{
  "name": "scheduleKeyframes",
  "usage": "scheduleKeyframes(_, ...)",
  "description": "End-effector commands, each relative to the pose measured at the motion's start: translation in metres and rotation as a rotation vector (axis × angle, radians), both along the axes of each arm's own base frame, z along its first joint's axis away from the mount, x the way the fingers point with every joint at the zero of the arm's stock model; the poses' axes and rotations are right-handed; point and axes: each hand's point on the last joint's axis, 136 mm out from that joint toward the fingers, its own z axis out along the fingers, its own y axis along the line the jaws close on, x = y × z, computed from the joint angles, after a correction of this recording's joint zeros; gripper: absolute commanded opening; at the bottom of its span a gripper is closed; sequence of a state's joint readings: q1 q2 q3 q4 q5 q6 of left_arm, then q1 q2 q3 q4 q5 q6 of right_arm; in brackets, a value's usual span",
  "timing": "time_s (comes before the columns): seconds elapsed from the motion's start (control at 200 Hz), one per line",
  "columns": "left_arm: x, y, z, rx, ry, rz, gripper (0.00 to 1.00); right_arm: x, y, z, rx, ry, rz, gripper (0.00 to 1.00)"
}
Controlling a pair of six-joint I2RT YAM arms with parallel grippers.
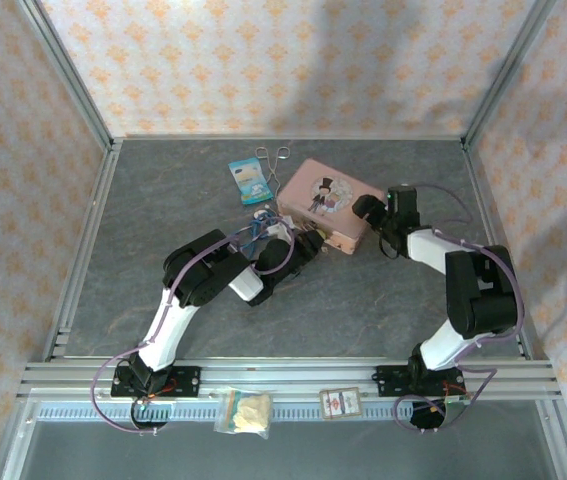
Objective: Unlock the padlock with the key
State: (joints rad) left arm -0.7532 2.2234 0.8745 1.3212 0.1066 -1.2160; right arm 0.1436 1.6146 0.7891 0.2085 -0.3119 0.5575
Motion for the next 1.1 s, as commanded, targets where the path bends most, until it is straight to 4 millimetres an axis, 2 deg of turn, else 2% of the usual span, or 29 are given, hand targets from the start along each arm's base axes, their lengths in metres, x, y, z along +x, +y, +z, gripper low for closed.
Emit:
scheduleKeyframes(0.0,0.006,0.010,0.043,-0.194,-0.115,0.080,0.00,-0.015,-0.012,-0.036,-0.004,0.091,-0.088,0.83)
scheduleKeyframes(0.165,0.005,0.024,0.050,-0.232,-0.134,0.138,0.00,-0.021,-0.017,-0.046,-0.009,0.114,-0.121,0.80)
scheduleKeyframes(0.415,0.006,0.051,0.041,-0.275,-0.103,0.216,0.00,-0.022,-0.027,-0.046,-0.058,0.123,-0.153,0.79)
scheduleKeyframes(0.666,0.012,0.050,0.048,-0.302,-0.123,0.250,0.00,-0.026,-0.037,-0.049,-0.082,0.138,-0.167,0.76)
scheduleKeyframes(0.731,0.015,0.045,0.052,-0.298,-0.140,0.263,0.00,-0.029,-0.041,-0.048,-0.091,0.139,-0.177,0.75)
scheduleKeyframes(0.846,0.017,0.024,0.063,-0.302,-0.167,0.226,0.00,-0.035,-0.051,-0.047,-0.119,0.144,-0.194,0.74)
scheduleKeyframes(1.096,0.012,-0.017,0.056,-0.312,-0.154,0.111,0.00,-0.050,-0.093,-0.025,-0.197,0.121,-0.269,0.73)
